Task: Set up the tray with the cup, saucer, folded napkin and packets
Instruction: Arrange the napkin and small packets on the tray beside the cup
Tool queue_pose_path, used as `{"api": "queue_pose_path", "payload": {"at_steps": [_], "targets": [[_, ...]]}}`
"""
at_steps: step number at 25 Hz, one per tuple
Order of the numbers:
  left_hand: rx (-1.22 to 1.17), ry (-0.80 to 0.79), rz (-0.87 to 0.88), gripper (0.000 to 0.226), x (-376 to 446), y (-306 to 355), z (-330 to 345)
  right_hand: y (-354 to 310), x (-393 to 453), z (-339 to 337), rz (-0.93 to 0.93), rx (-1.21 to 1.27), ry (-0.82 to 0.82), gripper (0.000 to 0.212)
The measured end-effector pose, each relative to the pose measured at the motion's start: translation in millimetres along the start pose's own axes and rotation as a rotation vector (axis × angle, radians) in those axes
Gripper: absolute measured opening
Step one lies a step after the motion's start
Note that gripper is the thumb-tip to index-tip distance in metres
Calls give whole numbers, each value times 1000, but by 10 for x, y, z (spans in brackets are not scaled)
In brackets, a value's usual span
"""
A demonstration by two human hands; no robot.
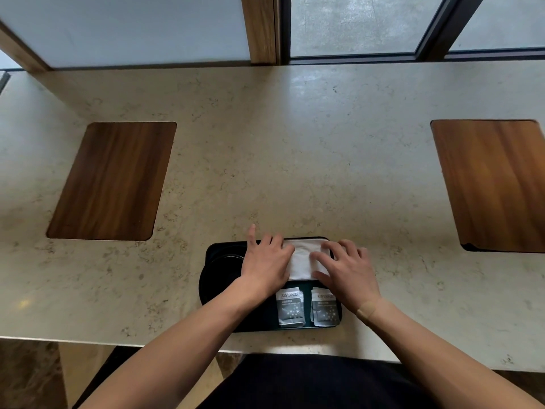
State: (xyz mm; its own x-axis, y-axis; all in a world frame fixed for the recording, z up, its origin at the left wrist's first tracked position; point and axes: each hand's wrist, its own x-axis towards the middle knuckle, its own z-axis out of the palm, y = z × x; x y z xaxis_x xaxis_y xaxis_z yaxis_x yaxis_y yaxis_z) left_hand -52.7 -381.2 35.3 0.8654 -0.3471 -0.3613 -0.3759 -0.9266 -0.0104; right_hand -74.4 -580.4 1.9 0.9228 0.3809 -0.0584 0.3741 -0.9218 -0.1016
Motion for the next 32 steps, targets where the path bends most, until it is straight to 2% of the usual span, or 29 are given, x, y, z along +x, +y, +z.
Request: {"api": "queue_pose_path", "payload": {"at_steps": [14,32], "targets": [[-2,11,-18,38,-12,56,2,113,4,-24,-25,0,-66,48],[15,21,-1,39,-40,60,16,84,-71,-75,-18,37,-83,37]]}}
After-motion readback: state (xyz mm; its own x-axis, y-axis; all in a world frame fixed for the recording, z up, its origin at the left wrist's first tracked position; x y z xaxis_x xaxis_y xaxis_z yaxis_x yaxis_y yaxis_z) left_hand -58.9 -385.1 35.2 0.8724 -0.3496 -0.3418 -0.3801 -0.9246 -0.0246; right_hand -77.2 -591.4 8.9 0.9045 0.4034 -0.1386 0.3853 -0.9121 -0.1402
